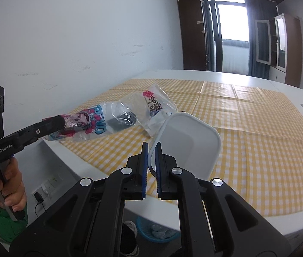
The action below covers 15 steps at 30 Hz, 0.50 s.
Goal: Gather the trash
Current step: 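Lift the container and bottle off the table with both tools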
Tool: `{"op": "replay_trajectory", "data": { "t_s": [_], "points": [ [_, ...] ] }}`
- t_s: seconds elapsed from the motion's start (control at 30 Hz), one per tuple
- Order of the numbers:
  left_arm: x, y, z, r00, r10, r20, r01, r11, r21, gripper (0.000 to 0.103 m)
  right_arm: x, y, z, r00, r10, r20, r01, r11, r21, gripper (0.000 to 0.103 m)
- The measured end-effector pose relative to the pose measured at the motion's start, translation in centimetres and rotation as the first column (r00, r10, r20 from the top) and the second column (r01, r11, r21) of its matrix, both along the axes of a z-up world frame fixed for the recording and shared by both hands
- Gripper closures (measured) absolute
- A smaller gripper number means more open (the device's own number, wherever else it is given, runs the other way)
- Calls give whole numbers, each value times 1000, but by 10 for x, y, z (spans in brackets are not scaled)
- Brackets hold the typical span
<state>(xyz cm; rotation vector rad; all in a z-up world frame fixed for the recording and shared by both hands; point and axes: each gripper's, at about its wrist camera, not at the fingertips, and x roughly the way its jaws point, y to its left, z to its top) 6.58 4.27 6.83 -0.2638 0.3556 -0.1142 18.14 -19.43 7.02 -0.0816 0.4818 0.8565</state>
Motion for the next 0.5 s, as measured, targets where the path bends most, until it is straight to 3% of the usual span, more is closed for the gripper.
{"op": "replay_trajectory", "data": {
  "t_s": [0.2,0.5],
  "points": [
    [-40,-11,-6,1000,-17,2,16,1000,9,97,-31,-16,-10,1000,-4,-1,4,1000,18,97],
    [-82,-36,-36,996,-62,-69,67,995,77,97,-75,-32,-32,1000,1,15,-1,1000,-2,97]
  ]
}}
